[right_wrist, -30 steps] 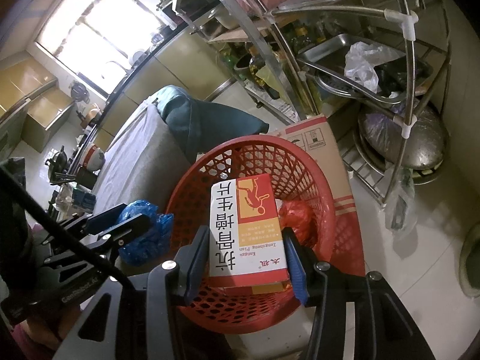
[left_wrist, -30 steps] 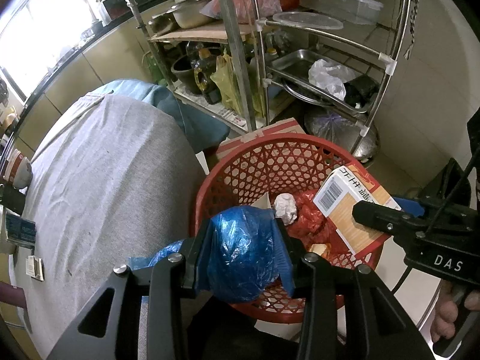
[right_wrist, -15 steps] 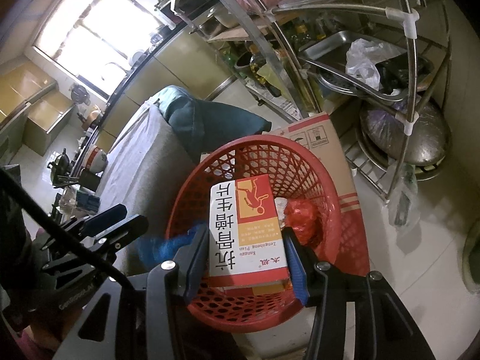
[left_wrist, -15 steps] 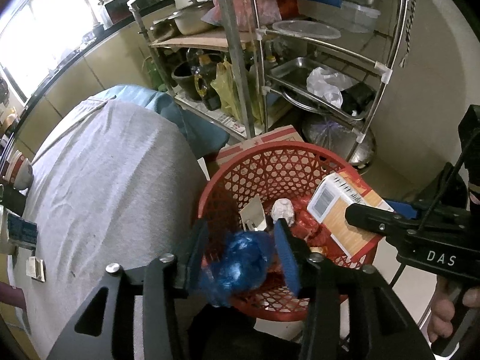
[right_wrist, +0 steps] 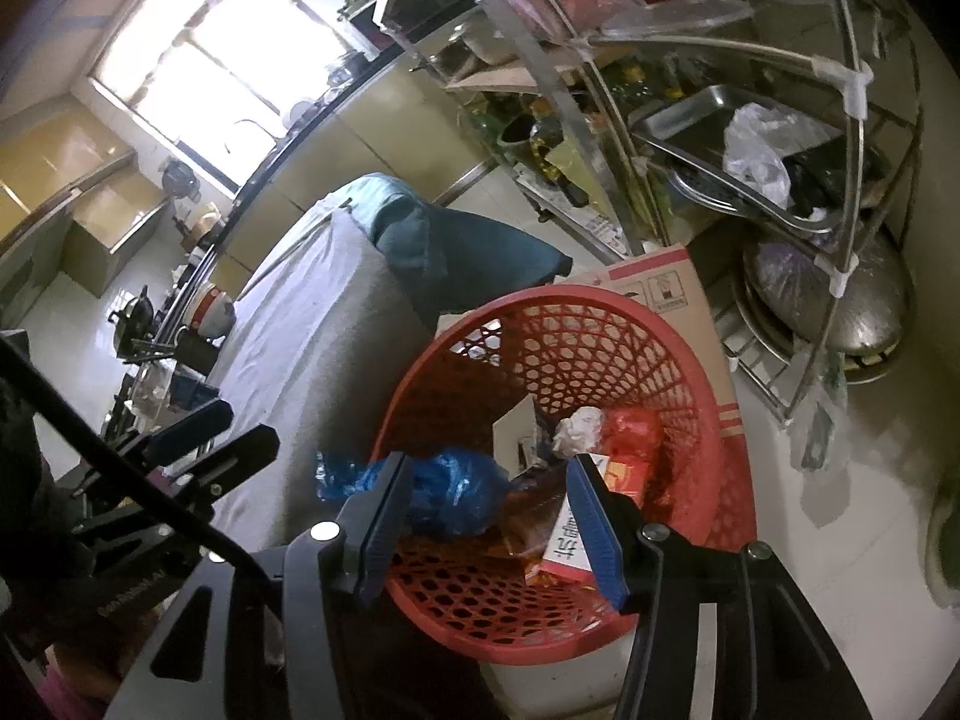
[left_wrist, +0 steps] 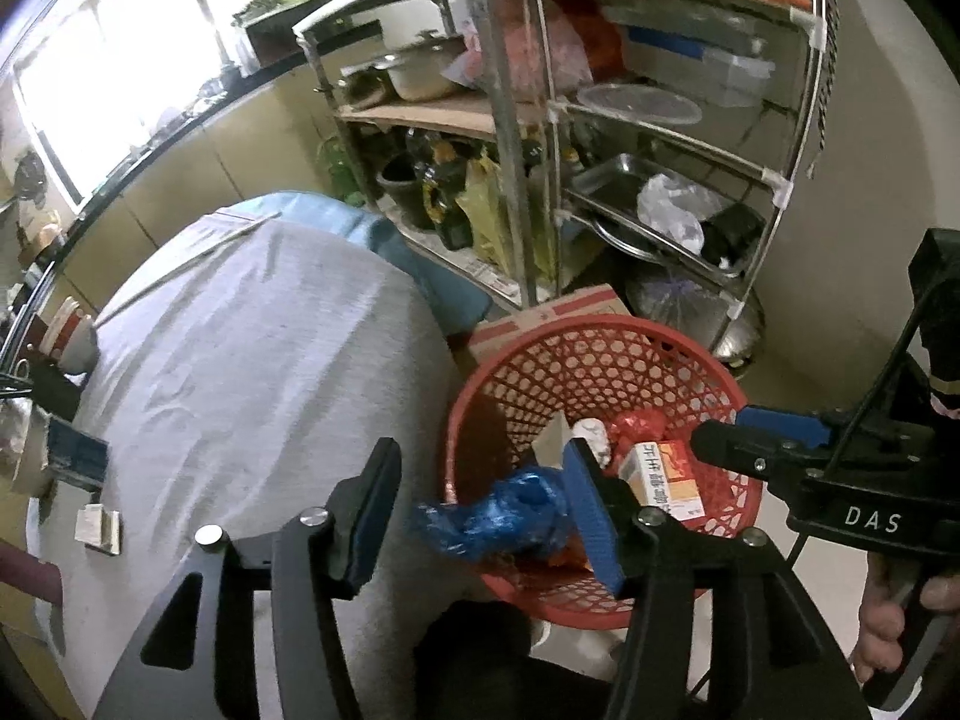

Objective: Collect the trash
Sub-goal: 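Open the left tool over the basket while the right tool releases the medicine box, then move both tools back over the table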

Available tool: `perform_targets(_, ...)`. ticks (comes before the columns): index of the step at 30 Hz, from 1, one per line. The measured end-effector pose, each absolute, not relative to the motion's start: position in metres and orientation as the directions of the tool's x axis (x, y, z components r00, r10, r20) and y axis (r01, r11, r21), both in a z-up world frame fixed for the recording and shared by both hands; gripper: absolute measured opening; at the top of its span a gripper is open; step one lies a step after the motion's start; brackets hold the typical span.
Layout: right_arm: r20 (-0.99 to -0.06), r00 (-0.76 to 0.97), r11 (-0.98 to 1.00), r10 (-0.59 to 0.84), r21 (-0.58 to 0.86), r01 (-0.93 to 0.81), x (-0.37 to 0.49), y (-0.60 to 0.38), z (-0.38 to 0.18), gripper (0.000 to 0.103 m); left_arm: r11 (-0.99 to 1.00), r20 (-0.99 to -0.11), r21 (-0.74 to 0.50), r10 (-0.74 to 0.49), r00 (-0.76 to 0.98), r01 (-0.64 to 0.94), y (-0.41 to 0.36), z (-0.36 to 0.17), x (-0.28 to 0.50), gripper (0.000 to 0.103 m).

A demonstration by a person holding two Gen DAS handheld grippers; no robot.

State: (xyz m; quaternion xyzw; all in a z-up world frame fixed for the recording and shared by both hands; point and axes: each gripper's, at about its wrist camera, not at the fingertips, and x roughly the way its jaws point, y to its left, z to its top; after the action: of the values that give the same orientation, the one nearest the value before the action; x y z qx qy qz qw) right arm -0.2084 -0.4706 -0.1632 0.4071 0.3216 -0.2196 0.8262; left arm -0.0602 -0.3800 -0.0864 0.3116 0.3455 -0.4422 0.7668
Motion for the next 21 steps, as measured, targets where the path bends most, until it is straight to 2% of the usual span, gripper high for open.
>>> perform_targets(12, -0.693, 0.715, 0.695, -0.097, 0.467, 0.547, -0.173, -0.435, -0.135, 0.057, 0.566, -0.751, 0.143, -0.472, 0.461, 0.812, -0.319, -0.049, -0.02, 0.064)
perform_targets(21, -0.674, 0.737, 0.792, -0.054, 0.421, 0.443, -0.123, -0.397, -0.105, 0.057, 0.723, -0.735, 0.103, -0.407, 0.542, 0.683, -0.254, -0.037, 0.033, 0.067)
